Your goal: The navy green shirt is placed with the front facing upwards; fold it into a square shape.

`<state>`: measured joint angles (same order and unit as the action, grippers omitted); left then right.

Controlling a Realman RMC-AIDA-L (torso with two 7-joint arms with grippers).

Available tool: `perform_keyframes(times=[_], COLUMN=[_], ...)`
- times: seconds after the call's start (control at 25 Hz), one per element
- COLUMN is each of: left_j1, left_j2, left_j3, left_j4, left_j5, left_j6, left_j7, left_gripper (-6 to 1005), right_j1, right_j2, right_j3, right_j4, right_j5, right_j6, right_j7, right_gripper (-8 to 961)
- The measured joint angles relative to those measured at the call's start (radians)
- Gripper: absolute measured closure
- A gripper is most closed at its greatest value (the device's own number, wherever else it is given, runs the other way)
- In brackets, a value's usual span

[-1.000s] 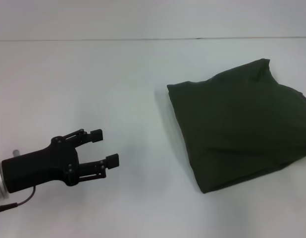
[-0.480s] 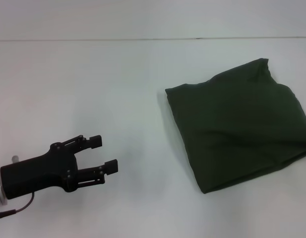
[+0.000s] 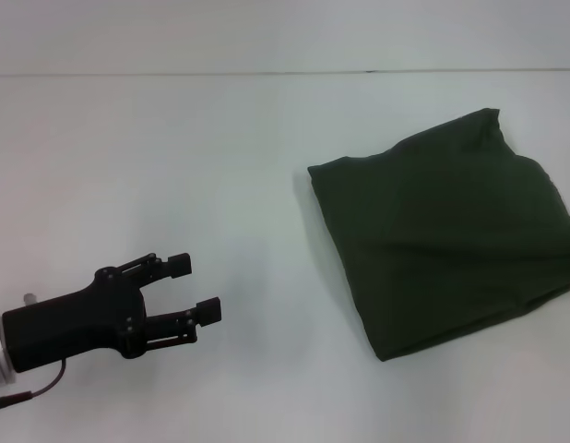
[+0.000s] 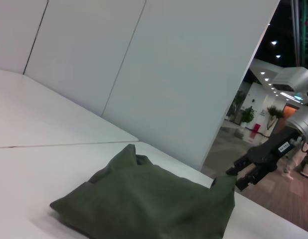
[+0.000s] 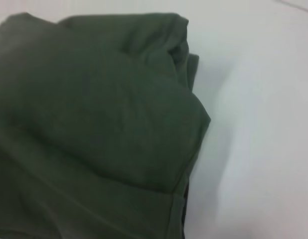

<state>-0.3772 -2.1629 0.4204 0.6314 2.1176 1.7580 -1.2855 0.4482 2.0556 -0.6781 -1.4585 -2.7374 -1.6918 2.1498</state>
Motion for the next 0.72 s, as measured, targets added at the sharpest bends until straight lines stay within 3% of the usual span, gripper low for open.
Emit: perform_keyframes(times=[0.24,0.44,0.72], left_j1=[-0.007,-0.007,-0.013], left_j2=[0.0,0.0,-0.001], left_j3=[0.0,-0.006,-0.01], left_j4=[-0.001,-0.001,-0.002], left_j5=[-0.002,-0.002,-0.004], left_j6=[0.001,0.004,-0.011], left_j7=[0.0,-0.003,-0.004], left_gripper=[100,100,100], right_j1=[0.009,0.015,0.016], right_j2=[-0.012,-0.028,-0.032], right_j3=[0.024,0.036,0.07], right_j4=[-0.011,-0.023,0.004], right_j5=[0.007,0.007,0.125], right_j6=[0.008,0.009,0.013], right_j7=[0.001,-0.002,-0.019], right_gripper=[23,24,25])
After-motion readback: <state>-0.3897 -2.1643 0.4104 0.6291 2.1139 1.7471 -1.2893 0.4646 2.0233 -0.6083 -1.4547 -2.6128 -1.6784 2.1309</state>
